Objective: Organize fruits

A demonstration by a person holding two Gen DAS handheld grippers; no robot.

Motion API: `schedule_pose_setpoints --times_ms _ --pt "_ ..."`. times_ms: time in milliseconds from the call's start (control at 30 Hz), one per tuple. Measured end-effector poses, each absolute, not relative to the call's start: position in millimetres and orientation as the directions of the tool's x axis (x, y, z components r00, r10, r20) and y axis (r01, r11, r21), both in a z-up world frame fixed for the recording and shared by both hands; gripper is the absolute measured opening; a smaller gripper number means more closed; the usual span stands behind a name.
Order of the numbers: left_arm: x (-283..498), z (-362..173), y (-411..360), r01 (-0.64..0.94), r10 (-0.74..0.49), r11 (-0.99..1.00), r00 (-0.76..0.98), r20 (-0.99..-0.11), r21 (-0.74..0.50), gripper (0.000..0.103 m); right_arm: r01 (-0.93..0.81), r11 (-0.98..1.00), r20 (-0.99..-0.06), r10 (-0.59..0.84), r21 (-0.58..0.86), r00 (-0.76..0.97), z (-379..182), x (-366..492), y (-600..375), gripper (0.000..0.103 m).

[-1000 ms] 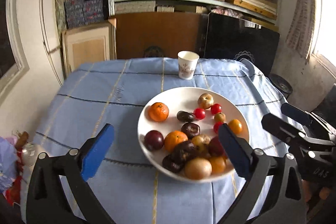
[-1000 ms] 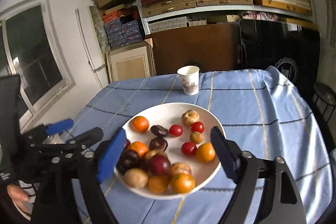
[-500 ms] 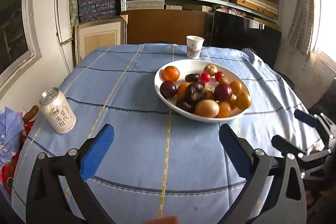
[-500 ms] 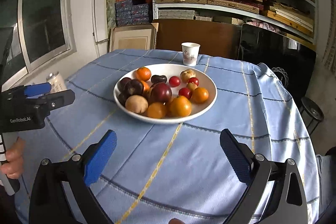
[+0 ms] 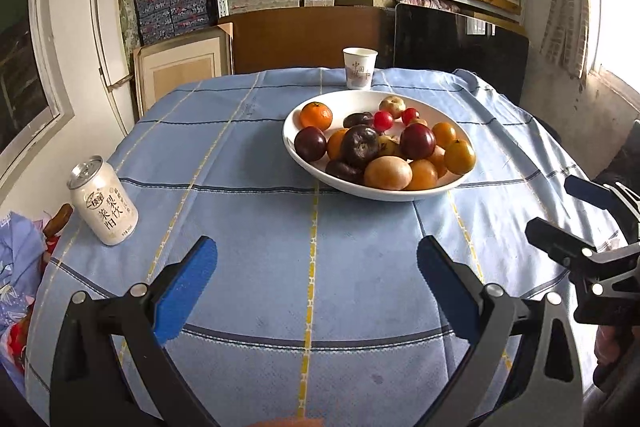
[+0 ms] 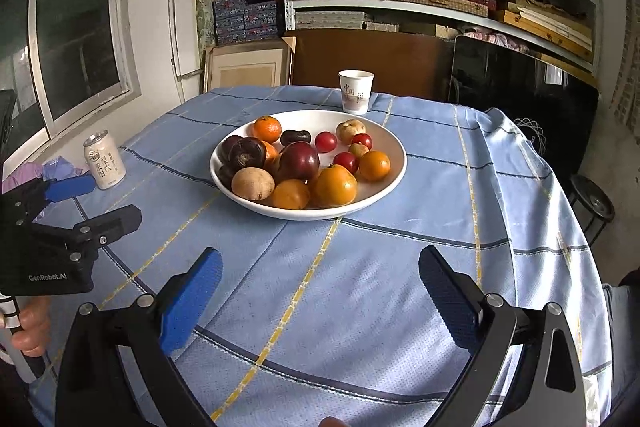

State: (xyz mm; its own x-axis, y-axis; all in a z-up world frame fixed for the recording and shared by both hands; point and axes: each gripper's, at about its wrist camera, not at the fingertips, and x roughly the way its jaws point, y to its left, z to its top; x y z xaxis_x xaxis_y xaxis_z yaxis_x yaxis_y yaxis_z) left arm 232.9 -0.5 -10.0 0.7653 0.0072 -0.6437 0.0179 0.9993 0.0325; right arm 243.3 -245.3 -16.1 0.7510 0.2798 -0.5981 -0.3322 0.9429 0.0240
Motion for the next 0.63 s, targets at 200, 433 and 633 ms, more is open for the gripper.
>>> schedule_pose_setpoints --times_ms 200,433,633 --pt "235.3 -11.3 -1.4 0.017 0.011 0.999 0.758 -0.652 0.035 0.098 -0.333 0.943 -0.601 0.279 0.023 0.749 -16.9 244.1 -245.8 0.099" --pt "236.9 -11.6 1.4 -0.004 0.026 0.999 0.758 -0.651 0.035 0.098 -0.336 0.942 -0.611 0.279 0.023 0.74 -21.0 245.5 -243.0 0.099" --pt "237.2 -12.8 4.4 -0.019 0.036 0.999 0.756 -0.653 0.033 0.098 -0.334 0.942 -0.614 0.278 0.025 0.739 -22.1 245.6 -242.4 0.099"
